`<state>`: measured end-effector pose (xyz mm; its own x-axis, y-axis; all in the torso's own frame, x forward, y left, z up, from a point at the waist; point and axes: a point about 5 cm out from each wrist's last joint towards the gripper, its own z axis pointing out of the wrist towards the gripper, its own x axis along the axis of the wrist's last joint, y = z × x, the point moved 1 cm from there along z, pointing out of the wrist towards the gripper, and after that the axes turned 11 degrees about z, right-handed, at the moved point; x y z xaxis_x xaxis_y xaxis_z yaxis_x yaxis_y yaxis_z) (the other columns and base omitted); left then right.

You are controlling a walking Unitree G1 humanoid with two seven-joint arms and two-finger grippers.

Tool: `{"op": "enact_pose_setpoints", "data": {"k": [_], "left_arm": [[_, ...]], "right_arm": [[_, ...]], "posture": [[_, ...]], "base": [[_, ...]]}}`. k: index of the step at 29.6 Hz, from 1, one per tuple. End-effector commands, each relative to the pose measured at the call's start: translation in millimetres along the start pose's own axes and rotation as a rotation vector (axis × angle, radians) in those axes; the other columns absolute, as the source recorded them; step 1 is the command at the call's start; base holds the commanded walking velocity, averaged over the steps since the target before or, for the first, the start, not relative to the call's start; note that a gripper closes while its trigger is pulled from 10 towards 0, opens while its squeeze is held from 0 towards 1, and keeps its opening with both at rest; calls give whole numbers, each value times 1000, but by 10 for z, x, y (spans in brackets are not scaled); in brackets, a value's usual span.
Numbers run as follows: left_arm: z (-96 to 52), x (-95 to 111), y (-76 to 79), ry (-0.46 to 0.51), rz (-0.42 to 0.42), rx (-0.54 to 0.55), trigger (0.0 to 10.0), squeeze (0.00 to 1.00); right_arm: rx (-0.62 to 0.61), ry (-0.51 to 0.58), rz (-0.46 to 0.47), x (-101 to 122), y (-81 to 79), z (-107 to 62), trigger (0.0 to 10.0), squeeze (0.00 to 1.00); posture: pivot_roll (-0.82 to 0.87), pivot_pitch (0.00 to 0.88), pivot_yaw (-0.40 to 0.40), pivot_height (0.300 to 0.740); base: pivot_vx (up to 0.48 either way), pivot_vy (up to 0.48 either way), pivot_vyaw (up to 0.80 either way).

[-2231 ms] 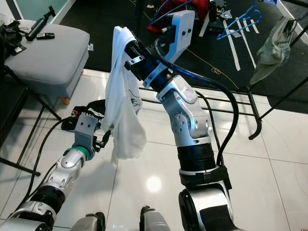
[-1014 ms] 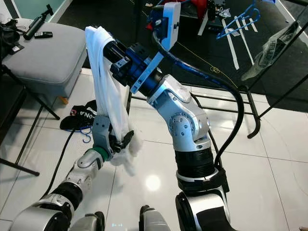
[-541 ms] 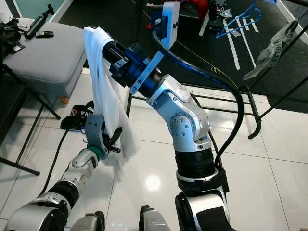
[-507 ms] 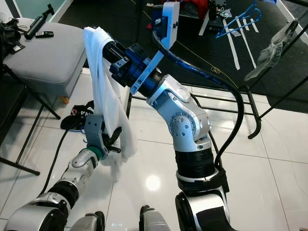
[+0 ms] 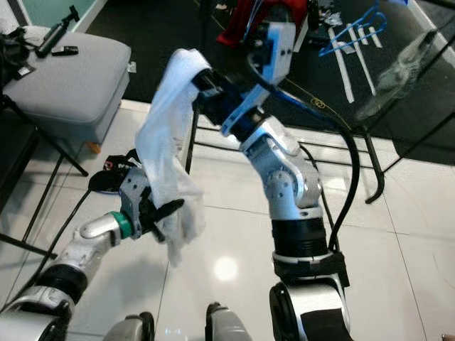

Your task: Hang hanger

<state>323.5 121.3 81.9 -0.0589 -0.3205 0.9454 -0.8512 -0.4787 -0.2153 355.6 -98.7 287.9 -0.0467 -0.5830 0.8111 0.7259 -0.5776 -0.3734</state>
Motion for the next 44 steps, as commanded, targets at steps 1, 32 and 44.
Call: {"op": "enact_pose_setpoints", "data": {"k": [1,32,44], "left_arm": [[7,48,86,6,11,-86,0,0],[-356,1088,340,274,-178,-441,0,0],[-268,1222,52,276,-178,-222,0,0]], "right_arm": [[-36,19,-14,16,73,-44,0,0],[-342,-227,19,-779,777,-675,10000,1000],[-405,-156,-18,-715,928,-919,10000,0]], "posture": [[-30,115,-59,740],[-26,98,-61,740],[-29,113,-50,740]], "base": [[0,0,0],[0,0,0],[0,0,0]]}}
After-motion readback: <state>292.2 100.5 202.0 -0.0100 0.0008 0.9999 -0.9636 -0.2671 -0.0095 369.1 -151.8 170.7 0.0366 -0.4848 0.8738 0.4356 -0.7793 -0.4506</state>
